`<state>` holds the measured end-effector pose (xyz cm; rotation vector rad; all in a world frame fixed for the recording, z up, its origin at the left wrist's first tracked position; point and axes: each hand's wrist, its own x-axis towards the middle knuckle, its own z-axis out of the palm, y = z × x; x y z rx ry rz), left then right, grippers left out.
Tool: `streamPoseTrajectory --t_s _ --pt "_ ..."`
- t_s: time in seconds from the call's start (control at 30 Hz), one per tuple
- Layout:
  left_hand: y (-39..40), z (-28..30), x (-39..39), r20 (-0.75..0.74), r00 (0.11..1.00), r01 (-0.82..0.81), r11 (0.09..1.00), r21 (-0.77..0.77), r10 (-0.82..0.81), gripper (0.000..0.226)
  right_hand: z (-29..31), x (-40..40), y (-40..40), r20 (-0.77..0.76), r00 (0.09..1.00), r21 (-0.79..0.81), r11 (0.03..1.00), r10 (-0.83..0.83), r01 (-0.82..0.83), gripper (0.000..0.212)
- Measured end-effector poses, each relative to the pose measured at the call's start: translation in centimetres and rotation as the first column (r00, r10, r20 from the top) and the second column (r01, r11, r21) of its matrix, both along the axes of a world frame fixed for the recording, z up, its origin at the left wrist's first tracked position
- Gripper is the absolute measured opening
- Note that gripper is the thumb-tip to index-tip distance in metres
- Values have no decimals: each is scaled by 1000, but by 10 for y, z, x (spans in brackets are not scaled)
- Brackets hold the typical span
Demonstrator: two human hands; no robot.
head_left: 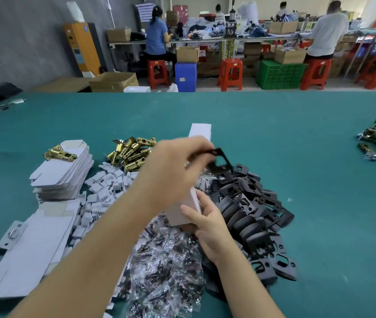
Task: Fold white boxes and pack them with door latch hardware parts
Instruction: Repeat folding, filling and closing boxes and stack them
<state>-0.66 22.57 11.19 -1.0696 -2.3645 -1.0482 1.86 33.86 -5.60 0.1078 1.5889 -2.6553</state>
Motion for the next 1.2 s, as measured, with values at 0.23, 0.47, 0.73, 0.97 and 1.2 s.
streamPoseTrajectory --t_s 0.23,0.47,0.73,0.97,1.2 --pt "-45 0 -37 110 937 -337 941 35 332 12 4 3 2 7 1000 -82 997 8 -8 48" --pt "-41 -11 -42 204 904 -338 921 -195 375 12 3 2 3 13 1000 -64 998 22 -22 54" --pt "-23 -19 -43 272 915 -168 896 -411 297 14 1 0 4 -5 1000 -74 997 29 -29 47" --pt "-12 -19 -43 402 888 -26 897 -442 224 20 0 -2 8 -30 1000 -112 994 0 -4 43" --pt "-8 -15 -41 500 851 85 898 -432 160 31 2 -1 11 -58 998 -130 992 1 -8 55"
